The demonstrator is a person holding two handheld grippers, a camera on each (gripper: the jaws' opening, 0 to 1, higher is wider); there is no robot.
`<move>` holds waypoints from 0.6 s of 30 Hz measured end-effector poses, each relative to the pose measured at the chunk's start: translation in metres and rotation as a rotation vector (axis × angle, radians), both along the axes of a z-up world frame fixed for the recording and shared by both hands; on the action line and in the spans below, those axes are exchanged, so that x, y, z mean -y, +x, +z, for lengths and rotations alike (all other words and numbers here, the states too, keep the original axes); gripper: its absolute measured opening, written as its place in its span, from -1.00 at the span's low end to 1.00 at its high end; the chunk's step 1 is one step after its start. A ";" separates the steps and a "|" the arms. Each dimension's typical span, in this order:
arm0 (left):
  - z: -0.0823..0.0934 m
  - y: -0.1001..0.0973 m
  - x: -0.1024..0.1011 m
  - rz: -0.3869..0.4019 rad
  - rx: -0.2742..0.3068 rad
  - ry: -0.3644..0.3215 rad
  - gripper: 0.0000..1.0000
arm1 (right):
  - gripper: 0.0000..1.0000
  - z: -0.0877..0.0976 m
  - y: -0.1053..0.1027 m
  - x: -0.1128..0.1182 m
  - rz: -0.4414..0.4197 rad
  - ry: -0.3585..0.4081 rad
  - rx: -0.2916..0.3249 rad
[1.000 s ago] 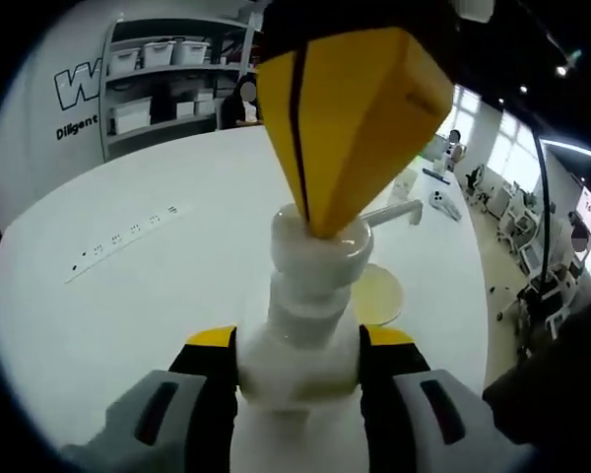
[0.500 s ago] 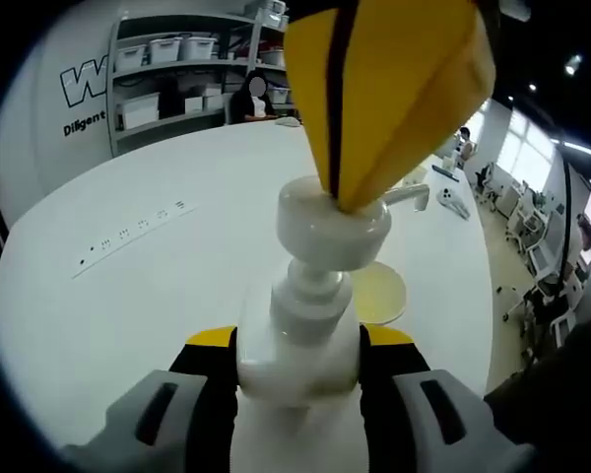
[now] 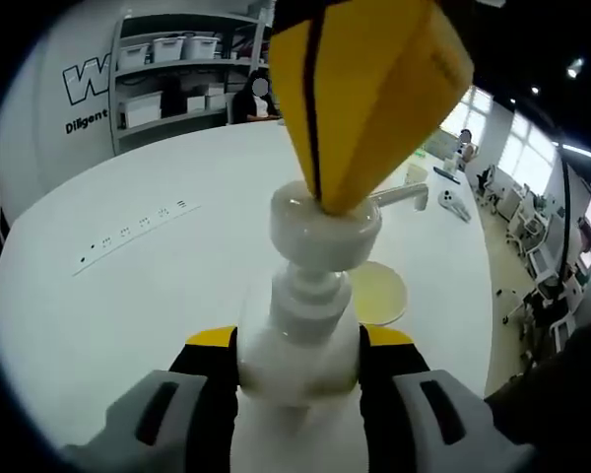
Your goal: Hold the bottle steady, press the pump all the way down and release, and repeat the specified number of times to dispense into the cup
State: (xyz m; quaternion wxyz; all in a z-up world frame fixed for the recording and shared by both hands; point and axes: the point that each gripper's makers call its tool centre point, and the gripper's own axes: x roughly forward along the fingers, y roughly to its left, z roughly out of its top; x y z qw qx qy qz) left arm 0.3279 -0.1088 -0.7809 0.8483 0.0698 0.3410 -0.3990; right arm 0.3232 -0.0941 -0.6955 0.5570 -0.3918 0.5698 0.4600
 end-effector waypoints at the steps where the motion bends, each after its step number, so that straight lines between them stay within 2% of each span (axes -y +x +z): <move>1: 0.000 0.000 0.000 0.000 0.000 0.000 -0.09 | -1.00 0.000 0.000 0.000 0.001 -0.001 -0.001; 8: 0.000 0.000 0.000 -0.005 -0.006 -0.008 -0.09 | -1.00 -0.001 0.002 0.001 -0.004 0.017 -0.010; 9: 0.000 0.000 0.001 -0.006 -0.008 -0.010 -0.09 | -1.00 0.000 0.004 -0.001 -0.010 0.046 -0.005; 18: -0.001 0.001 0.001 0.002 -0.015 -0.018 -0.09 | -1.00 -0.006 0.003 -0.001 -0.018 0.028 -0.027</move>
